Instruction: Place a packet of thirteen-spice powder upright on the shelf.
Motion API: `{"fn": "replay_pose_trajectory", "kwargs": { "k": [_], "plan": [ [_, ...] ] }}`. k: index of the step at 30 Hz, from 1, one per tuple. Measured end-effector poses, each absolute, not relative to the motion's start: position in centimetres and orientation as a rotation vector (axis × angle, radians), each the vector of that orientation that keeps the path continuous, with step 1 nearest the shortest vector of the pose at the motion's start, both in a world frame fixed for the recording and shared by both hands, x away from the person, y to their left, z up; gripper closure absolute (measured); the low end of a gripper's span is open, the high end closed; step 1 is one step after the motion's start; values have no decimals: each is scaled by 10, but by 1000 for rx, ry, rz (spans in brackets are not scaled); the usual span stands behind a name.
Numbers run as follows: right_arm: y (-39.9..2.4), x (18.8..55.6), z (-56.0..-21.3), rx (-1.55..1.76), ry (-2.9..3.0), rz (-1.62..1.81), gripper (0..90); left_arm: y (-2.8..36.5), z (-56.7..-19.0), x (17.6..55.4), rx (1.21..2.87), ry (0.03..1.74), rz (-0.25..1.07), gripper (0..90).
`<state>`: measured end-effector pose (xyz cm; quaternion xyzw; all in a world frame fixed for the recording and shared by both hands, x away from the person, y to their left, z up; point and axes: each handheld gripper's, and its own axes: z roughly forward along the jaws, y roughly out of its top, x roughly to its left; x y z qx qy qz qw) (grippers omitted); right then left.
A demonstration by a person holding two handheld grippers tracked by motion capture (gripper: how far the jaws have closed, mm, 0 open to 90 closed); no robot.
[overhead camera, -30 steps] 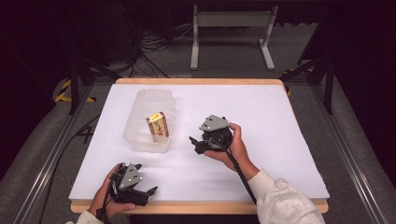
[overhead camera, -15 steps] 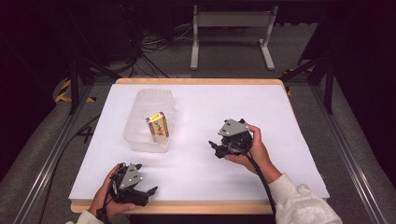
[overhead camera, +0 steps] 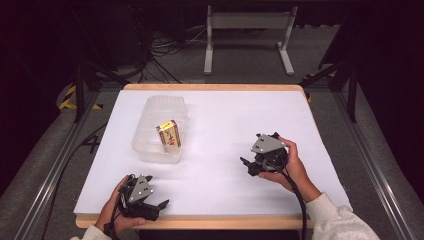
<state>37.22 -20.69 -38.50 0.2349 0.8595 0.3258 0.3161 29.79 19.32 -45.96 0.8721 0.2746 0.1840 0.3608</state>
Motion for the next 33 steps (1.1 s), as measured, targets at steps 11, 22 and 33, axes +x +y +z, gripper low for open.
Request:
{"fn": "replay_pose_trajectory", "kwargs": {
  "k": [11, 22, 33],
  "plan": [
    [-231, 363, -397, 614, 2269, 823, 105, 193, -460, 298, 2250, 710, 475, 70],
    [-258, 351, -411, 621, 2260, 797, 101, 193, -459, 298, 2253, 705, 477, 71],
    [-290, 337, -423, 697, 2236, 816, 99, 193, -459, 298, 2249, 706, 477, 71]
  ]
}}
